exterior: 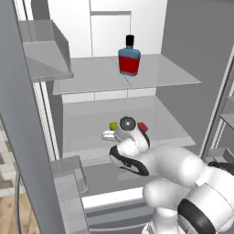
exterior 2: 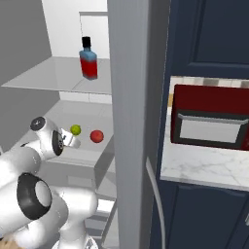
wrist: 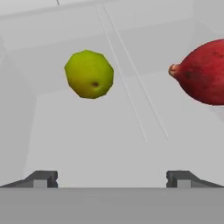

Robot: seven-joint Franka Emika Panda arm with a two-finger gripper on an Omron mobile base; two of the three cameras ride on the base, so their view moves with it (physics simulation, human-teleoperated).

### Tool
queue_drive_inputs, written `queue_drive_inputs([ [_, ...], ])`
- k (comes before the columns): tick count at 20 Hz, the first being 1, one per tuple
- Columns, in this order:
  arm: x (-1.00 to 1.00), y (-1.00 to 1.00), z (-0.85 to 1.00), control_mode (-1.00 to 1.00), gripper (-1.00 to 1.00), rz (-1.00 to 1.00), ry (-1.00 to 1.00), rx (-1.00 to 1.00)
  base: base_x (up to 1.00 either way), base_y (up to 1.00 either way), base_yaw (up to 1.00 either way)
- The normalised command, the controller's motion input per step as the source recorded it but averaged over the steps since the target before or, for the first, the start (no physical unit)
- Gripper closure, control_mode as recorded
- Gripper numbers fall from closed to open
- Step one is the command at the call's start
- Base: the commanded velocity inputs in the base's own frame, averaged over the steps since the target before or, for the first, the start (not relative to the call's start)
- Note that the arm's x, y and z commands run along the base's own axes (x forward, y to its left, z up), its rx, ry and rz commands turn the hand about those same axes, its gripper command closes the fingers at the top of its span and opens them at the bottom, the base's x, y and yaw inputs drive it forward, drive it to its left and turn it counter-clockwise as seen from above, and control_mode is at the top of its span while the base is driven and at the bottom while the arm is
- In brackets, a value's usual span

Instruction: Place the liquor on the top shelf of the fridge to keep it out of children's reach, and place the onion and pear on lower shelves for easy access.

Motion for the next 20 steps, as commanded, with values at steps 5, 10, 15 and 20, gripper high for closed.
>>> queue_drive_inputs([
  [5,-0.86,-0.15,0.51,-1.00,-1.00,-0.03,0.09,0.00,0.00,0.00,0.00],
  [10,-0.87,-0.18,0.70,-1.00,-1.00,-0.01,0.10,0.00,0.00,0.00,0.00],
  [15,-0.99,-0.15,0.65,-1.00,-1.00,0.00,0.11,0.00,0.00,0.00,0.00],
  [20,-0.97,-0.05,0.66,-1.00,-1.00,0.00,0.04,0.00,0.00,0.00,0.00],
])
